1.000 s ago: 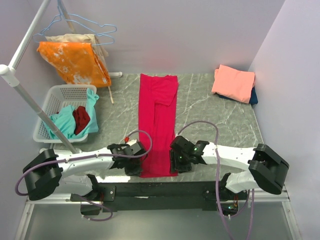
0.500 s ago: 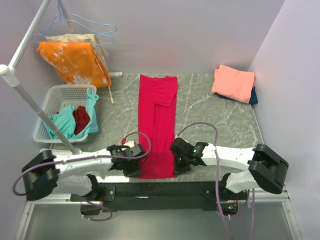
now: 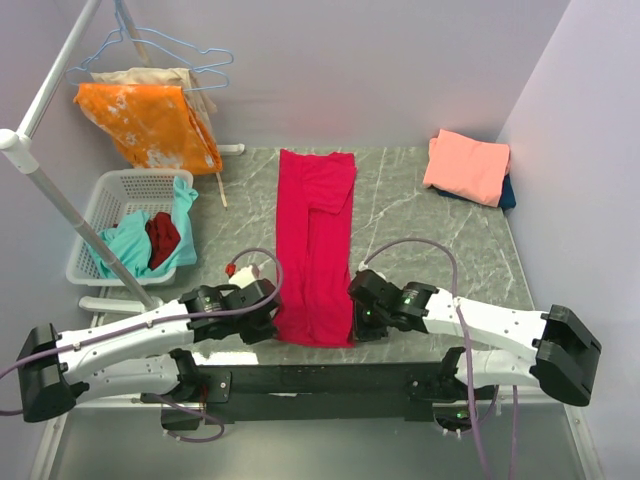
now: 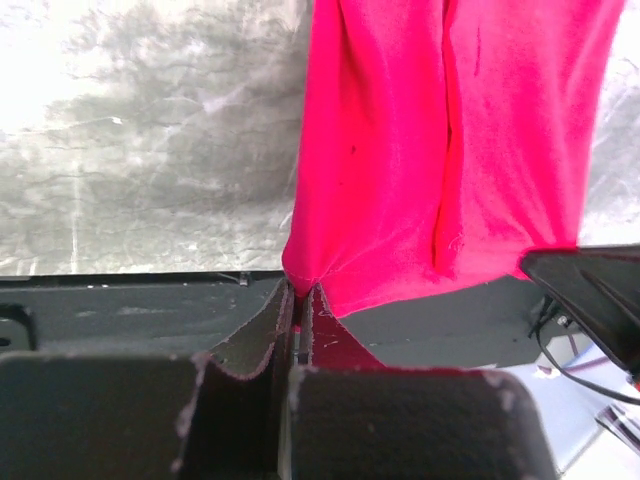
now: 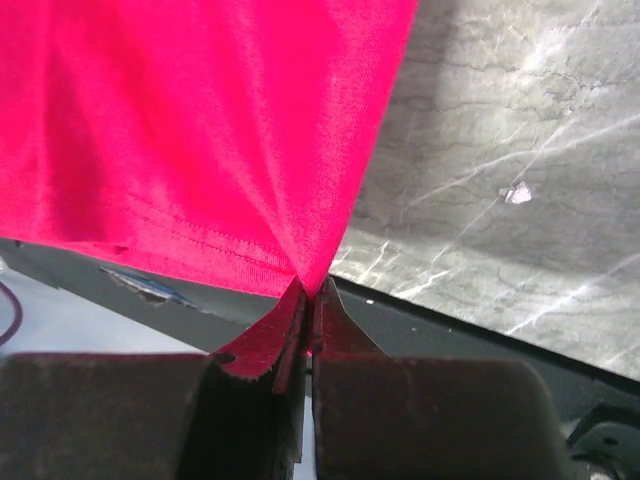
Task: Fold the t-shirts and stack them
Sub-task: Fold the tshirt
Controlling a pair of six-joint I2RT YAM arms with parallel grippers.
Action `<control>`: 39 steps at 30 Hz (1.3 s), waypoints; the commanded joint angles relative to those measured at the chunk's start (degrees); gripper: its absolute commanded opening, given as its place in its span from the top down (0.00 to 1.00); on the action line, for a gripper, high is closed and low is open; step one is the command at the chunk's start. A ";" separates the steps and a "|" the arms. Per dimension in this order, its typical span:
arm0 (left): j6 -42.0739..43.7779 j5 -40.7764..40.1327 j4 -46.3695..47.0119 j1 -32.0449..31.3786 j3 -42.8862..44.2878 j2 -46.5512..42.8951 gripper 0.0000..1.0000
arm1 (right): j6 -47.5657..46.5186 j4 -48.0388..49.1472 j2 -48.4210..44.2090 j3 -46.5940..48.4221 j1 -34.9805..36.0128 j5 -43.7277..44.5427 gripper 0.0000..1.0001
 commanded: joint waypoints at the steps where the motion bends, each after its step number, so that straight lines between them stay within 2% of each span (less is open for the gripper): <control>1: -0.23 -4.44 -4.74 -0.50 4.66 -0.45 0.99 | -0.76 -3.98 -2.23 5.34 0.45 3.06 1.00; 8: -3.84 -12.78 -10.01 -0.41 10.28 1.03 0.99 | -3.83 -11.98 0.75 15.80 -1.39 11.23 1.00; 12: -2.18 -17.53 -13.35 1.60 19.13 11.28 0.98 | -8.66 -13.04 4.70 21.68 -6.39 12.82 1.00; 16: 5.37 -19.38 -12.75 7.31 26.19 20.44 0.99 | -13.49 -12.25 8.31 27.22 -12.55 13.08 1.00; 20: 13.99 -20.09 -5.90 15.56 32.69 26.95 0.99 | -18.93 -9.80 13.83 32.58 -18.08 12.74 1.00; 27: 29.18 -18.25 -0.53 25.60 50.35 44.78 0.99 | -23.52 -5.48 25.79 41.63 -24.94 9.49 1.00; 32: 34.21 -16.93 -0.35 30.17 63.52 57.95 0.99 | -26.15 -4.95 38.09 53.30 -27.41 7.55 1.00; 39: 39.04 -14.47 0.00 34.30 76.81 70.98 0.99 | -27.39 -9.26 53.57 70.99 -31.19 6.32 1.00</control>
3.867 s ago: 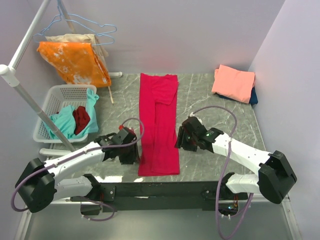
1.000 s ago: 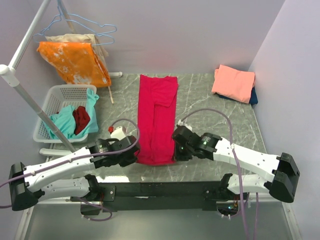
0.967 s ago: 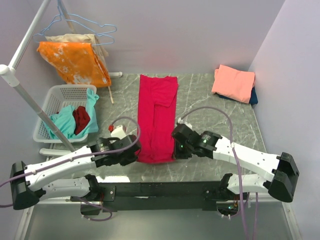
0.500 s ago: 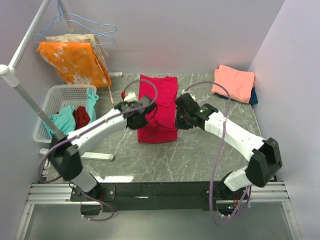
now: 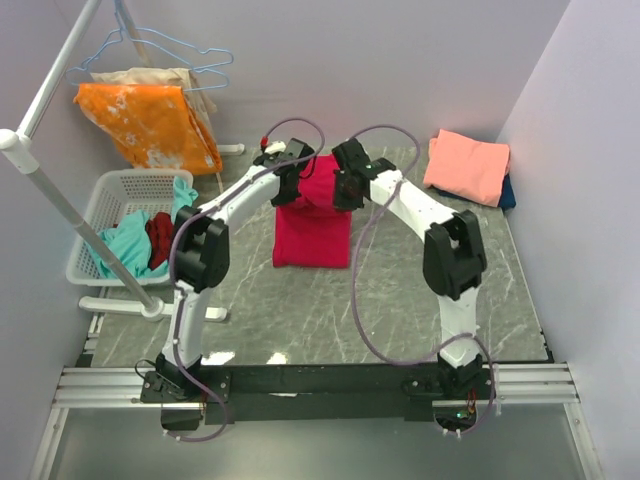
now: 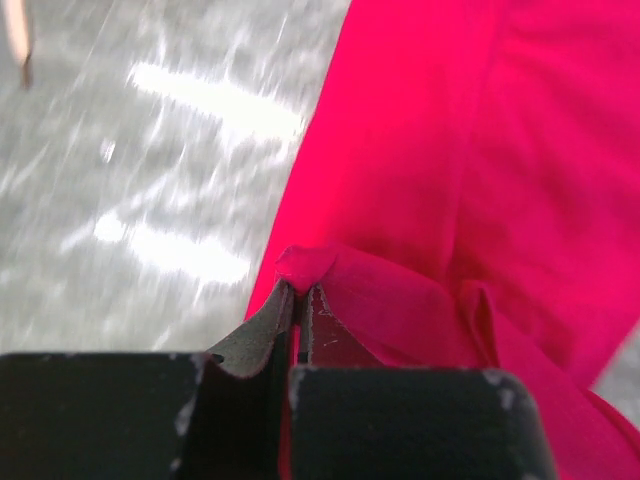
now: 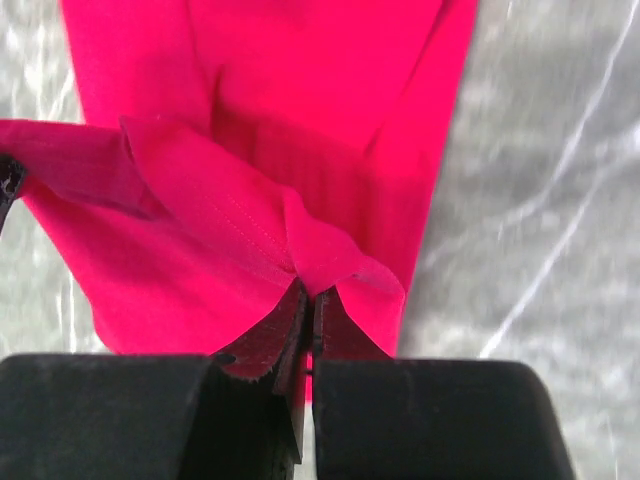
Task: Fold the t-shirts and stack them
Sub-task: Fold the tshirt
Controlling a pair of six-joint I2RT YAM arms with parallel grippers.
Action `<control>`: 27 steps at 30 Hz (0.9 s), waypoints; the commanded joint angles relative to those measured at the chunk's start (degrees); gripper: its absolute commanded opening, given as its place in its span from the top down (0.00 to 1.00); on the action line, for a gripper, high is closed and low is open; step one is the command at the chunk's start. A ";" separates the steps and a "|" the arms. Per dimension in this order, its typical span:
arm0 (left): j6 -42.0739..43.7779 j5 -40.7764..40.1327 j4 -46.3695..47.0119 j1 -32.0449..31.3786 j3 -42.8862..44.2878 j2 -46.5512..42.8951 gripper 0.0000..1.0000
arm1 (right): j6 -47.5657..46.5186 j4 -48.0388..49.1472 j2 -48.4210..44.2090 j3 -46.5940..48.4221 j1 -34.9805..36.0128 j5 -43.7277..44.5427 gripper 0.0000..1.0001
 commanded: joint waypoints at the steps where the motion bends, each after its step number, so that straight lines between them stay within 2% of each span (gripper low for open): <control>1: 6.30 2.93 1.51 2.87 9.02 5.33 0.99 | -1.64 -2.68 6.51 10.27 -3.36 -1.20 1.00; 5: 10.17 6.72 3.09 4.90 16.40 12.09 0.92 | -0.68 -4.00 9.70 13.90 -5.12 -1.12 1.00; 6: 10.53 7.16 3.62 5.25 16.94 12.72 0.85 | -0.24 -3.91 9.96 13.99 -5.65 -1.12 1.00; 8: 11.67 10.41 5.89 6.66 17.73 13.69 0.79 | 0.20 -3.30 10.49 14.25 -6.44 -1.64 1.00; 9: 11.67 10.94 6.17 6.92 17.99 13.87 0.71 | 0.38 -2.86 10.58 14.08 -6.80 -2.34 0.92; 10: 11.85 11.38 6.26 7.62 18.69 14.22 0.63 | 0.55 -2.60 10.93 14.60 -7.15 -2.87 0.70; 12: 12.11 11.21 5.82 7.98 19.05 13.96 0.45 | 0.64 -2.60 11.19 15.13 -7.68 -2.79 0.61; 13: 12.38 10.94 5.99 8.07 18.09 12.91 0.41 | 0.64 -2.33 11.02 15.13 -7.77 -2.87 0.56; 15: 12.73 9.28 7.31 8.07 16.25 11.07 0.34 | 0.64 -1.37 9.97 14.43 -8.12 -2.53 0.54; 21: 12.11 11.19 8.37 8.07 6.06 1.84 0.34 | 0.64 -0.31 4.79 9.69 -8.47 -2.52 0.53; 27: 11.94 15.85 10.03 7.98 -10.11 -8.97 0.38 | 0.56 3.02 -1.71 -4.78 -8.12 -8.14 0.56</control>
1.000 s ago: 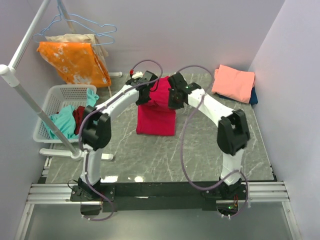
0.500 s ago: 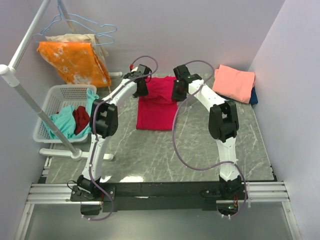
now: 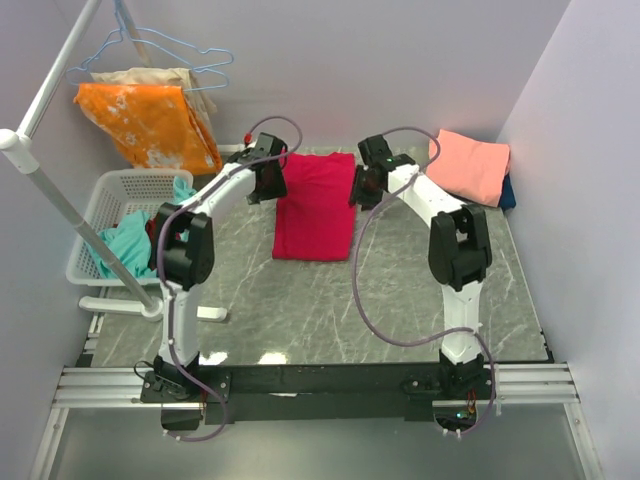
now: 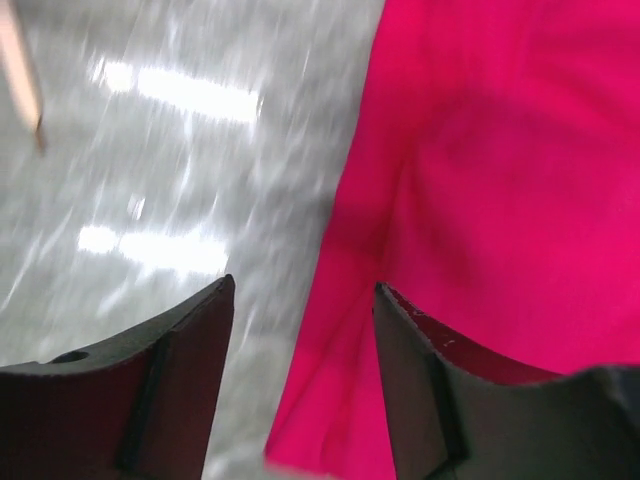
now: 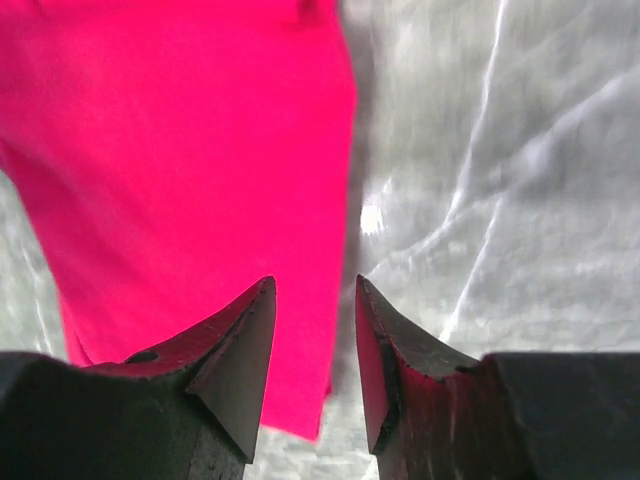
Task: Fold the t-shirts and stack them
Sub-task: Fold the tshirt
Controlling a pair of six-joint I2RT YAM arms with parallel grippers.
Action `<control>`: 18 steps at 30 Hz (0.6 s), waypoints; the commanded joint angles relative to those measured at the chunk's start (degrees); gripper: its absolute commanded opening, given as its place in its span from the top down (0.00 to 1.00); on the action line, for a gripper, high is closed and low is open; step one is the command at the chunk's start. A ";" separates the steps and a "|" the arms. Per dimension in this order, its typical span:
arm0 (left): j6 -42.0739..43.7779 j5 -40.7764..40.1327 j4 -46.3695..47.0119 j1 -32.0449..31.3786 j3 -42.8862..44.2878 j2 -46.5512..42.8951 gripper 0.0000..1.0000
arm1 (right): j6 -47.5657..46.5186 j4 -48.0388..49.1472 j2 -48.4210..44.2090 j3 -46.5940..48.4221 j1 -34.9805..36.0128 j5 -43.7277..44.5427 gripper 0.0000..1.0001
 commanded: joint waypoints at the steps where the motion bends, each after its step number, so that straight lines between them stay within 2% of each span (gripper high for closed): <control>1: 0.57 6.63 2.47 -0.30 -10.44 -11.68 0.39 | 0.12 3.94 -7.67 -8.99 0.60 -5.14 0.57; 4: 0.92 12.34 2.30 -0.39 -16.51 -15.47 0.43 | -0.23 4.92 -10.13 -13.13 1.48 -6.56 0.58; 8: 0.31 14.82 3.44 -1.36 -24.08 -18.73 0.49 | -0.76 4.48 -11.63 -15.59 4.02 -7.10 0.59; 15: -2.24 18.87 9.93 -1.62 -33.05 -19.35 0.47 | 0.21 5.62 -13.65 -19.54 6.23 -7.71 0.60; 18: -2.68 19.40 12.75 -1.71 -33.94 -18.65 0.47 | 0.56 6.41 -14.09 -20.60 6.41 -7.88 0.60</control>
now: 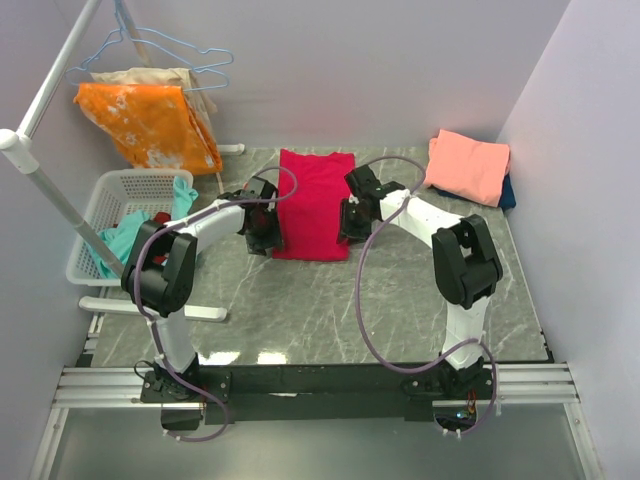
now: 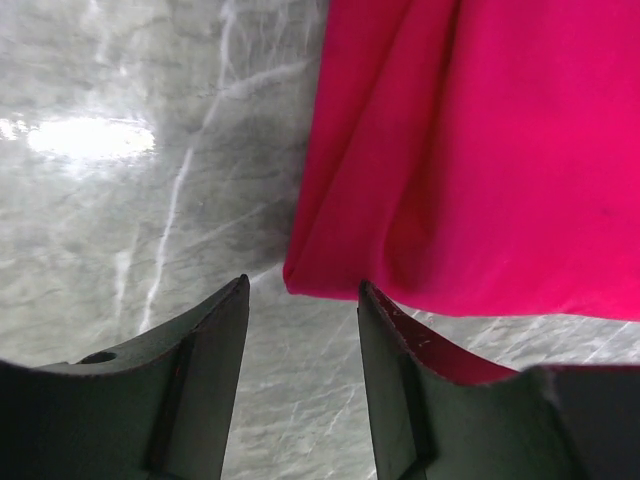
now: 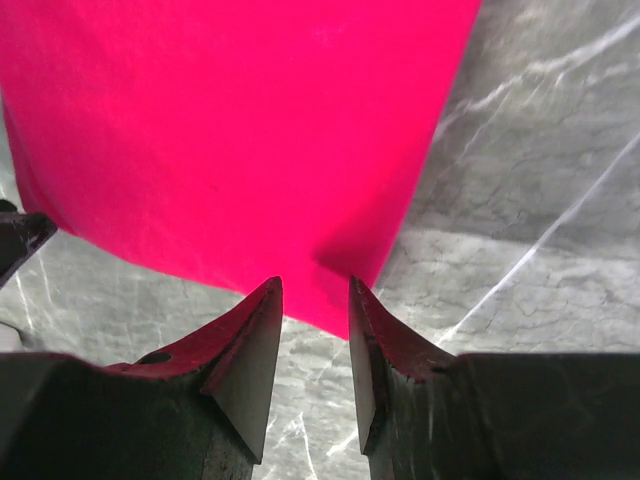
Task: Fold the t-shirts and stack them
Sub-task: Fold the tshirt
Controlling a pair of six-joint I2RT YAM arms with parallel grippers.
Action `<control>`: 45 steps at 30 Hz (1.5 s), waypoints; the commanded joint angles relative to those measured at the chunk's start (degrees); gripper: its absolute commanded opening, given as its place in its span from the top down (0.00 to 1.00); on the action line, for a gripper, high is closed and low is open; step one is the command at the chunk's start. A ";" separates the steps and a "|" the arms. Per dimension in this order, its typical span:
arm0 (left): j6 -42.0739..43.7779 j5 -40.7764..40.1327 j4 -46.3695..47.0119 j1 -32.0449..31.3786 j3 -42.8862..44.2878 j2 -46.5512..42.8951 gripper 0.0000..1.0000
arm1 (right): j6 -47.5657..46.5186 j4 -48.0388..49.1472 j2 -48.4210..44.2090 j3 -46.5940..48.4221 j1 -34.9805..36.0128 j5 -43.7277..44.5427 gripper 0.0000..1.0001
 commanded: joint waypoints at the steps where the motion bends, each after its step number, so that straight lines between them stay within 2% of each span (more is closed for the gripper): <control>1: -1.61 2.74 7.51 -0.05 -0.76 -0.73 0.47 | 0.43 1.85 -4.23 -1.11 0.20 -0.39 0.60; 7: -1.52 2.92 8.05 -0.05 -0.59 0.33 0.55 | 0.43 0.71 -3.71 -1.02 0.29 0.75 0.60; 17: -1.08 2.74 7.69 -0.13 -1.64 -0.37 0.82 | 0.52 -1.85 -2.30 0.12 0.20 3.56 0.61; 23: -0.64 2.22 7.34 -0.05 -1.56 0.51 0.89 | 0.51 -2.29 -3.44 -1.28 0.11 4.27 0.60; 25: -0.29 1.34 6.64 -0.05 -1.56 0.60 0.87 | 0.43 -2.02 -3.88 -1.81 0.20 4.36 0.60; 26: -0.12 0.99 6.46 -0.05 -1.82 0.51 0.79 | 0.43 -1.93 -4.40 -2.33 0.11 4.36 0.59; 27: -0.03 0.46 6.38 -0.05 -2.08 0.33 0.77 | 0.43 -1.76 -4.58 -2.60 0.11 4.27 0.58; 31: 0.06 0.28 6.90 -0.05 -3.84 -0.11 0.72 | 0.16 -1.14 -4.59 -3.83 0.11 3.92 0.55; 39: -0.03 1.07 8.13 -0.05 -5.60 -0.98 0.74 | -0.01 0.44 -4.41 -5.59 0.02 2.61 0.55; 45: -0.29 3.00 9.80 -0.05 -6.74 -2.30 0.81 | -0.89 3.60 -3.44 -6.73 0.02 -1.35 0.56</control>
